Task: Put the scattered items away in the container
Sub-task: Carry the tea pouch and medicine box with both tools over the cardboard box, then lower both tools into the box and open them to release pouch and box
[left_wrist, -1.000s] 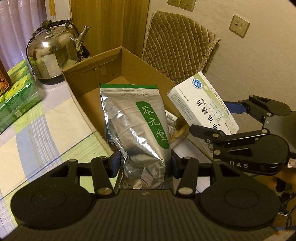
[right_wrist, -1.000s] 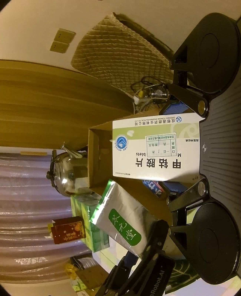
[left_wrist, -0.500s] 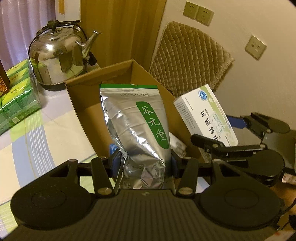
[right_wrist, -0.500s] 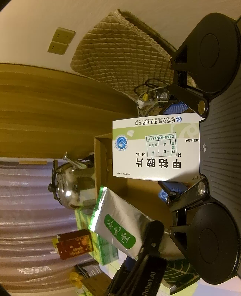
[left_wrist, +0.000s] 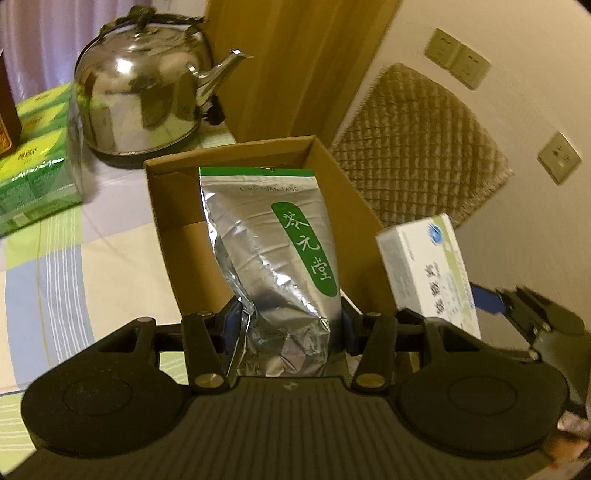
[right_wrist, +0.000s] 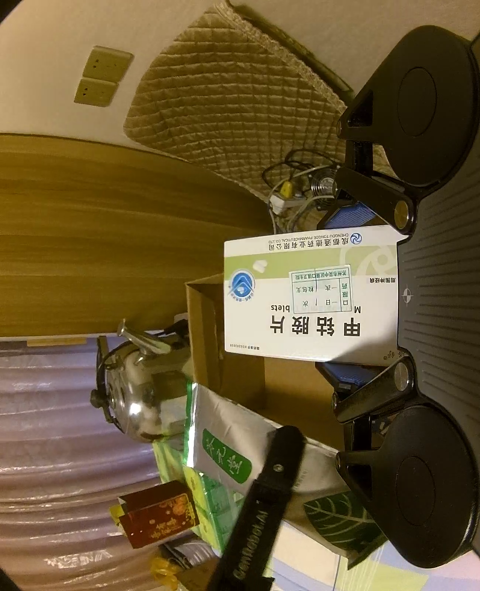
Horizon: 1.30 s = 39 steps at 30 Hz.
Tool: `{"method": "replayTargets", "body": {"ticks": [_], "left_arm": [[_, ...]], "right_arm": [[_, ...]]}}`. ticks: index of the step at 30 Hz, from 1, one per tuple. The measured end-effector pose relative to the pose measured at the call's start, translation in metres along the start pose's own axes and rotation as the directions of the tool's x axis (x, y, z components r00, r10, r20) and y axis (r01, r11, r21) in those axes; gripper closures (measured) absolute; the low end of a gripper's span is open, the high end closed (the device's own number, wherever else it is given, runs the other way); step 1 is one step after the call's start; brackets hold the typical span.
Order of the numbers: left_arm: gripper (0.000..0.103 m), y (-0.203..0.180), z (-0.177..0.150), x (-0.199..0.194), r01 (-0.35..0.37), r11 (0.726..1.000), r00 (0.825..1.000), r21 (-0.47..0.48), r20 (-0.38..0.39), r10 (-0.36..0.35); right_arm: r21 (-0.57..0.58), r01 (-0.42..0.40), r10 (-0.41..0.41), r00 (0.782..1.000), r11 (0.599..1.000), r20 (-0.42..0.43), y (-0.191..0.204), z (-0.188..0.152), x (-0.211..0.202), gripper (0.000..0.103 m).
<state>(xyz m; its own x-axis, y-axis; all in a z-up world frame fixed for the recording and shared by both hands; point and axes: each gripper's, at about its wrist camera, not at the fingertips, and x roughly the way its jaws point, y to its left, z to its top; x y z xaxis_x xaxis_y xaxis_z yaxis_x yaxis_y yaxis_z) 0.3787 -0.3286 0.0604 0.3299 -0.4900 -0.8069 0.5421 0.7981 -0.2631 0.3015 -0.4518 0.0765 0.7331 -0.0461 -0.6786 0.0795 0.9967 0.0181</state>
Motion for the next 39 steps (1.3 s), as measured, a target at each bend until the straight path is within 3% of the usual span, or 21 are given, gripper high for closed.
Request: {"method": "replayTargets", "body": {"ticks": [17, 39], "left_arm": [[0.056, 0.017, 0.017, 0.053, -0.067, 0.996, 0.998, -0.062, -0.013, 0.066], [0.059, 0.015, 0.014, 0.073, -0.102, 0.995, 0.995, 0.01, -0.016, 0.102]], "right_arm": [[-0.059, -0.006, 0.006, 1.0, 0.998, -0.011, 0.017, -0.01, 0.025, 0.035], [-0.041, -0.012, 0.009, 0.997, 0.999, -0.073, 0.014, -0.014, 0.06, 0.035]]}}
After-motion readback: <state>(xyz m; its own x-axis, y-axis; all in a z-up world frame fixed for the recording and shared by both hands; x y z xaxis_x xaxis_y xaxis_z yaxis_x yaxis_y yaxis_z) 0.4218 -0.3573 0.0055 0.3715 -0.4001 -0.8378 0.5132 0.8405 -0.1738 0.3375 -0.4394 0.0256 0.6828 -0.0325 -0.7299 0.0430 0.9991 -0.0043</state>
